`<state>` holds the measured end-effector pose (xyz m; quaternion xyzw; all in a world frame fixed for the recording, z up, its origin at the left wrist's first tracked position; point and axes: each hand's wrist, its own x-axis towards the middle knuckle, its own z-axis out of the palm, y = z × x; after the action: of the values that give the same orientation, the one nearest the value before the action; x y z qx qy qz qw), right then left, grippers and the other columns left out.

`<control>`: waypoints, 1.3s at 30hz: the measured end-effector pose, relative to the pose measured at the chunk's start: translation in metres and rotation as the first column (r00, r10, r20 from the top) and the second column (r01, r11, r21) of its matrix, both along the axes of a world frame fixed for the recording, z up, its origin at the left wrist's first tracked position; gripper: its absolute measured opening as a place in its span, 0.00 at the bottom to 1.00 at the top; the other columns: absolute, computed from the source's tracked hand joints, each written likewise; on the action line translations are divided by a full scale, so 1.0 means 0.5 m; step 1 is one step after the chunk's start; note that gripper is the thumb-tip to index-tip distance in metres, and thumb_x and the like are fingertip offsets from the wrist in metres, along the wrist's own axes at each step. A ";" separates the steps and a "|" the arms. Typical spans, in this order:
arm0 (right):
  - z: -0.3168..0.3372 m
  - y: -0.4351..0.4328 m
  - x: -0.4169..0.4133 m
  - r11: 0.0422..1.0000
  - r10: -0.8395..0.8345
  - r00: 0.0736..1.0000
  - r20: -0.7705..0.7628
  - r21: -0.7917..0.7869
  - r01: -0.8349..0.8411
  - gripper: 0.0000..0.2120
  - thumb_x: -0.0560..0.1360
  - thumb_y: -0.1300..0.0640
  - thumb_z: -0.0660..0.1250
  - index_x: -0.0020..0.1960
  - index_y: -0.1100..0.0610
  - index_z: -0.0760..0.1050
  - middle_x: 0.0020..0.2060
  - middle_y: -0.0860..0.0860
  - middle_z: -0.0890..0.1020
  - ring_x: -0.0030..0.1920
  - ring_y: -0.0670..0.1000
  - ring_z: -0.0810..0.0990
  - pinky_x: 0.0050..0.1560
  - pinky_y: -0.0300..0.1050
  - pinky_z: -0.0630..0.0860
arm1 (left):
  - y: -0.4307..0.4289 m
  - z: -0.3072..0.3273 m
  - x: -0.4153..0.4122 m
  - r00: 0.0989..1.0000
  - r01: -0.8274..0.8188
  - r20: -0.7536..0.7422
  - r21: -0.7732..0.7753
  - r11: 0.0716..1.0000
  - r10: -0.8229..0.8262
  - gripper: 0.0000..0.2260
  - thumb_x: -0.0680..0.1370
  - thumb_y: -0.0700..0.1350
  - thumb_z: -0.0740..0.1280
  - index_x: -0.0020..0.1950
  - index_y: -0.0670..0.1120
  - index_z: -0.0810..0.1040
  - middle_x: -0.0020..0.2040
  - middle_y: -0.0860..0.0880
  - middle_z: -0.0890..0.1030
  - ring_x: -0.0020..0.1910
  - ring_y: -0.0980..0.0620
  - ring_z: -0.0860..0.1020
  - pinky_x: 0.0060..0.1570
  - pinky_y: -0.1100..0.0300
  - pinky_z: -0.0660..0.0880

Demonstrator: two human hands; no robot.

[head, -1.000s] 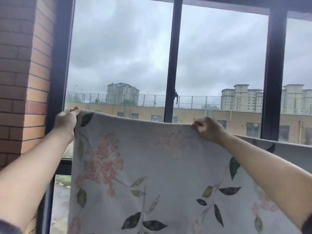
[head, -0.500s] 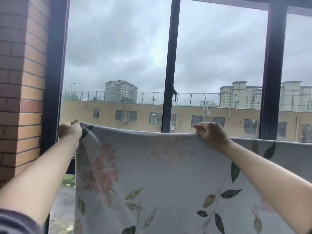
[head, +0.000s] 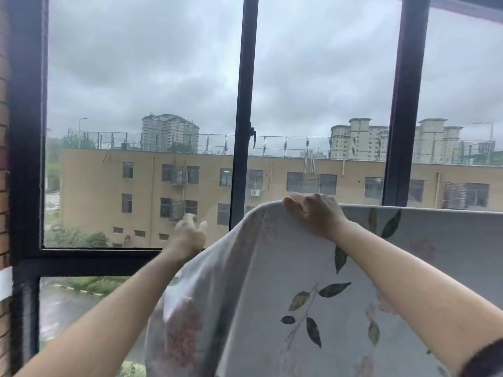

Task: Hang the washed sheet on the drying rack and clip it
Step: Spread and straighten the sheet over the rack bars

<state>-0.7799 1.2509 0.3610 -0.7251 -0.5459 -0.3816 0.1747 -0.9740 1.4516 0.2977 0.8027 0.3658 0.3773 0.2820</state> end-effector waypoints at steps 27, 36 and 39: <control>-0.201 -0.195 0.220 0.993 -0.067 0.967 0.244 0.113 0.040 0.29 0.77 0.51 0.56 0.77 0.52 0.54 0.76 0.59 0.55 0.76 0.63 0.50 0.70 0.68 0.55 | -0.183 -0.125 0.112 0.967 -0.226 0.183 0.311 0.923 0.175 0.15 0.79 0.59 0.57 0.51 0.47 0.62 0.45 0.34 0.78 0.46 0.34 0.77 0.38 0.50 0.66; -0.403 -0.089 0.023 0.939 0.252 0.950 0.185 -0.284 -0.194 0.37 0.70 0.54 0.70 0.75 0.48 0.58 0.75 0.57 0.58 0.74 0.62 0.60 0.67 0.65 0.64 | -0.131 -0.263 -0.033 0.996 0.062 0.068 -0.020 0.998 -0.060 0.30 0.60 0.69 0.61 0.56 0.54 0.72 0.50 0.50 0.78 0.50 0.51 0.75 0.47 0.53 0.71; -0.417 -0.064 -0.030 0.923 0.295 0.937 0.187 -0.310 -0.228 0.42 0.67 0.57 0.74 0.76 0.46 0.57 0.73 0.58 0.62 0.69 0.60 0.67 0.64 0.59 0.68 | -0.097 -0.345 -0.068 0.980 0.134 -0.127 -0.154 0.979 -0.154 0.14 0.67 0.57 0.72 0.41 0.47 0.80 0.39 0.50 0.81 0.42 0.55 0.76 0.37 0.56 0.75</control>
<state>-0.7951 1.2189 0.1526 -0.6137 -0.7038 -0.3536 0.0543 -1.0083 1.4031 0.1251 0.8289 0.3515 0.2718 0.3399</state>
